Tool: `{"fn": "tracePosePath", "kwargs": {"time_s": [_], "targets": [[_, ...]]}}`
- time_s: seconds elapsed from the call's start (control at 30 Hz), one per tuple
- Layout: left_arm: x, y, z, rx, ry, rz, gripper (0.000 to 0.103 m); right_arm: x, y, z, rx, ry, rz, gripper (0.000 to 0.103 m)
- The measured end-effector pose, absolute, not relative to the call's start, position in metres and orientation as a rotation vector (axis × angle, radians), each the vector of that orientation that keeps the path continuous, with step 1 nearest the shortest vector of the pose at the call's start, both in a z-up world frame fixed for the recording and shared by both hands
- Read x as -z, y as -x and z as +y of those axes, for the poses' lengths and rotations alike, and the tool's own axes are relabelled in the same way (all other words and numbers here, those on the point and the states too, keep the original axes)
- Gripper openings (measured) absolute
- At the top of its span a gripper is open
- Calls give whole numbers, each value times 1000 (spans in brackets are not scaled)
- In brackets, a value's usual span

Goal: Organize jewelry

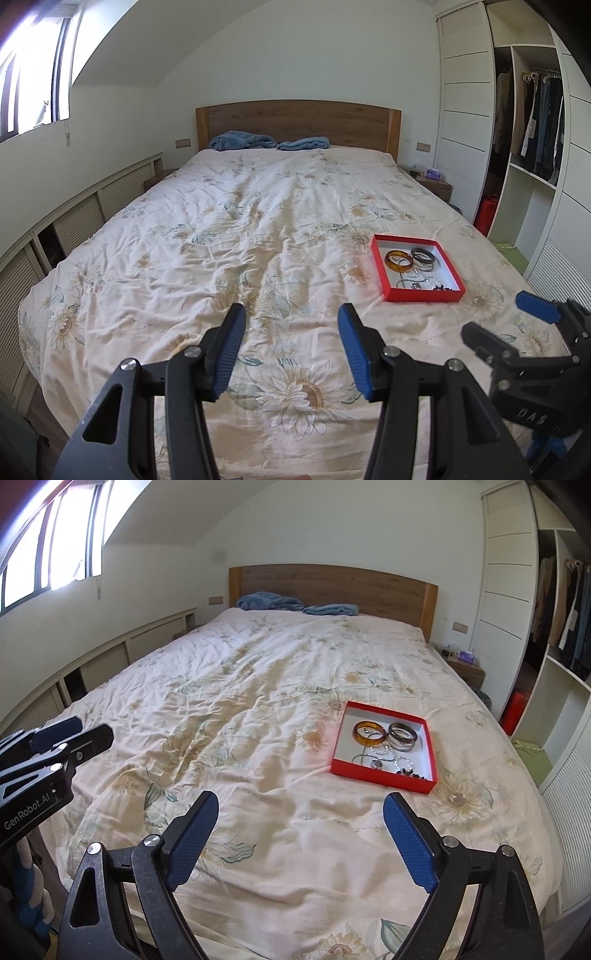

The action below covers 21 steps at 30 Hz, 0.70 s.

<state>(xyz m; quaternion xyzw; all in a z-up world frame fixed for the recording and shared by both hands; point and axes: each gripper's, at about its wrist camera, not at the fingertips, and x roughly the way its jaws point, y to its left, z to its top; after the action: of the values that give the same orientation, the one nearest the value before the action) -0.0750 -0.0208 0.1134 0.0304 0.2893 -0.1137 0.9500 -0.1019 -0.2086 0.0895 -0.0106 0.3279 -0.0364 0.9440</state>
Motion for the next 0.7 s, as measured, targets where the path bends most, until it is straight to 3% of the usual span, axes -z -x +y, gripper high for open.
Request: {"fn": "tracePosePath", "kwargs": {"time_s": [0.7], "targets": [[-101, 78, -30, 247, -96, 609, 53, -84, 113, -222, 126, -15, 655, 100]]}}
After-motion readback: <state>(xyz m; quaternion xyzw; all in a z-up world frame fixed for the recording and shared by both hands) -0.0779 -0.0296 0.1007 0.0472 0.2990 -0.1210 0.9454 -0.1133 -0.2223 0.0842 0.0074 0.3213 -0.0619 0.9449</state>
